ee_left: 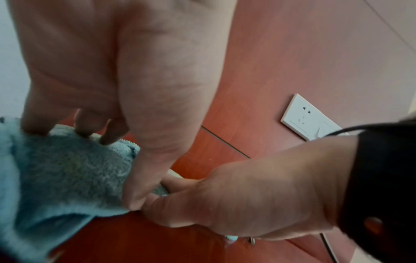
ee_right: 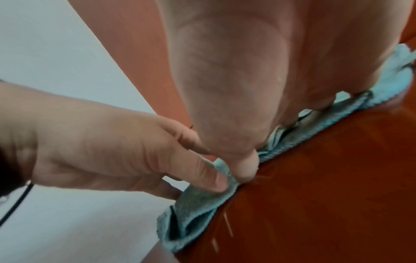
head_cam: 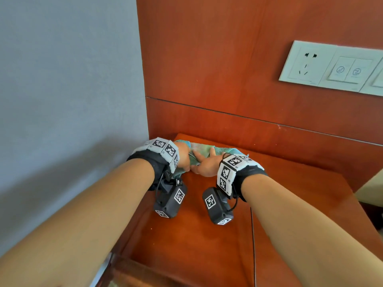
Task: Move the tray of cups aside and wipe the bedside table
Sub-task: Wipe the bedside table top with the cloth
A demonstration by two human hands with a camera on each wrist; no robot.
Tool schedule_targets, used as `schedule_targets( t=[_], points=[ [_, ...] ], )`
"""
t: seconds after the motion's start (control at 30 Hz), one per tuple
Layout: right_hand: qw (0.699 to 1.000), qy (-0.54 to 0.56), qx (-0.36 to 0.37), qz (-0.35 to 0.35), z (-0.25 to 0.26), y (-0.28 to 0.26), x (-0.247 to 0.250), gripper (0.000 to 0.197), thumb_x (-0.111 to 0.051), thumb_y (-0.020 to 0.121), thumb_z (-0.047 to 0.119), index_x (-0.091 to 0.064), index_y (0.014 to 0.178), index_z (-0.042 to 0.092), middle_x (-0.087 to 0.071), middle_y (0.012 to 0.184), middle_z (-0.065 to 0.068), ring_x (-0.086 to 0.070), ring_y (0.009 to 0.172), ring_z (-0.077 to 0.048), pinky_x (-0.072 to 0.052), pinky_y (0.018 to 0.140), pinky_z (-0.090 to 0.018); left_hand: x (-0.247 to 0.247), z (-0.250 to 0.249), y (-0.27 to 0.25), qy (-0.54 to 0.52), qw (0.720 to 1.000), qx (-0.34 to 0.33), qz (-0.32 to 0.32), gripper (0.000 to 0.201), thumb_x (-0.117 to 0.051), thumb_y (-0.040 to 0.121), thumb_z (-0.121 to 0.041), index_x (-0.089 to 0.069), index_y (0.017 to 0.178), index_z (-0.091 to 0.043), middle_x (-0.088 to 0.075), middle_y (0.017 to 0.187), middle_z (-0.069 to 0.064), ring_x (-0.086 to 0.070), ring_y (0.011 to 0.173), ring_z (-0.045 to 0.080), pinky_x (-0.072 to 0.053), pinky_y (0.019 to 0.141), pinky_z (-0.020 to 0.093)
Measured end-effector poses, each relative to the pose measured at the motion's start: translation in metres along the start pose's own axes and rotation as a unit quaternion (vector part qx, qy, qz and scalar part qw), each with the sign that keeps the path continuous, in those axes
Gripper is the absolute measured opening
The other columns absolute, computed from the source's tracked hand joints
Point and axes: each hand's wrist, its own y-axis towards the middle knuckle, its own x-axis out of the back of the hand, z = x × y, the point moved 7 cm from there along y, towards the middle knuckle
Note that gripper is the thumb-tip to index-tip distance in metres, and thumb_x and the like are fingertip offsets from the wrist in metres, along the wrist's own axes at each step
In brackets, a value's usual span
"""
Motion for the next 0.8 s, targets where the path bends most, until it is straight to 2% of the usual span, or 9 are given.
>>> schedule_targets(
  t=[0.07,0.1,0.2,0.27,0.33,0.43,0.57,0.63,0.8],
  points=[
    [1.0,-0.015,-0.005,-0.002,-0.002,0.004,-0.005,0.067,-0.03,0.096,0.058,-0.004,0.154,0.037,0.007,0.161,-0.018,0.001,0.146,-0.048,-0.005,0.117,-0.057,-0.006,-0.001,0.002,0.004,1.0,0.001,-0.006,0.055,-0.053,0.096,-0.031,-0.04,0.144,-0.009,-0.055,0.129,0.012,-0.054,0.118,0.023,-0.041,0.092,0.03],
    [1.0,-0.026,-0.013,-0.002,-0.003,0.005,-0.005,0.064,-0.026,0.096,0.059,-0.004,0.153,0.04,0.008,0.162,-0.016,0.002,0.146,-0.047,-0.003,0.117,-0.055,-0.007,-0.002,0.002,0.014,1.0,-0.003,-0.01,0.053,-0.046,0.1,-0.029,-0.034,0.147,-0.007,-0.049,0.141,0.014,-0.048,0.129,0.025,-0.037,0.099,0.028],
    [1.0,-0.018,-0.018,-0.013,-0.005,0.014,-0.001,0.06,-0.025,0.099,0.055,-0.002,0.153,0.042,0.014,0.162,-0.011,0.003,0.148,-0.042,0.0,0.118,-0.052,-0.005,-0.002,0.01,0.037,0.999,-0.007,-0.027,0.053,-0.03,0.106,-0.026,-0.018,0.154,-0.008,-0.03,0.156,0.014,-0.032,0.143,0.025,-0.025,0.107,0.023],
    [1.0,-0.008,-0.019,-0.015,-0.009,0.025,0.001,0.059,-0.024,0.099,0.055,-0.001,0.152,0.044,0.013,0.163,-0.007,0.005,0.148,-0.041,0.002,0.118,-0.052,-0.003,-0.001,0.018,0.027,0.999,-0.002,-0.039,0.054,-0.029,0.105,-0.027,-0.013,0.155,-0.013,-0.022,0.159,0.015,-0.026,0.146,0.028,-0.022,0.114,0.029],
    [0.999,0.002,-0.029,-0.017,-0.016,0.035,0.002,0.06,-0.023,0.095,0.062,-0.003,0.15,0.05,0.008,0.163,-0.001,0.01,0.148,-0.039,0.004,0.118,-0.052,-0.006,0.003,0.032,-0.016,1.0,0.008,-0.025,0.058,-0.029,0.105,-0.033,-0.003,0.156,-0.026,-0.003,0.163,0.013,-0.008,0.151,0.031,-0.011,0.12,0.037],
    [0.999,0.032,-0.025,-0.017,-0.022,0.052,0.006,0.064,-0.026,0.09,0.068,-0.004,0.149,0.053,0.006,0.163,0.004,0.013,0.148,-0.037,0.006,0.117,-0.053,-0.008,0.01,0.056,-0.063,0.998,0.025,-0.016,0.059,-0.026,0.104,-0.04,0.005,0.154,-0.037,0.011,0.163,0.007,0.013,0.15,0.033,0.002,0.12,0.052],
    [0.997,0.071,0.006,-0.001,-0.023,0.059,0.021,0.066,-0.025,0.098,0.057,0.002,0.154,0.034,0.015,0.162,-0.009,0.011,0.148,-0.039,0.003,0.117,-0.053,0.002,0.013,0.074,-0.084,0.996,0.017,-0.012,0.06,-0.028,0.103,-0.04,0.004,0.153,-0.039,0.013,0.163,0.007,0.015,0.149,0.033,0.005,0.119,0.05],
    [0.996,0.089,0.017,-0.003,-0.024,0.065,0.024,0.067,-0.026,0.099,0.055,0.003,0.154,0.031,0.016,0.161,-0.011,0.009,0.148,-0.038,0.002,0.118,-0.051,0.003,0.016,0.077,-0.08,0.997,0.014,-0.008,0.06,-0.027,0.103,-0.042,0.004,0.153,-0.04,0.013,0.163,0.008,0.015,0.149,0.033,0.006,0.119,0.051],
    [0.994,0.103,-0.017,0.038,-0.024,0.069,0.005,0.076,-0.024,0.072,0.085,-0.011,0.143,0.062,0.003,0.162,0.01,0.01,0.149,-0.036,0.01,0.117,-0.055,-0.001,0.015,0.064,-0.095,0.995,0.007,-0.015,0.061,-0.03,0.102,-0.045,0.002,0.153,-0.04,0.011,0.163,0.006,0.015,0.15,0.032,0.003,0.12,0.049]
  ],
)
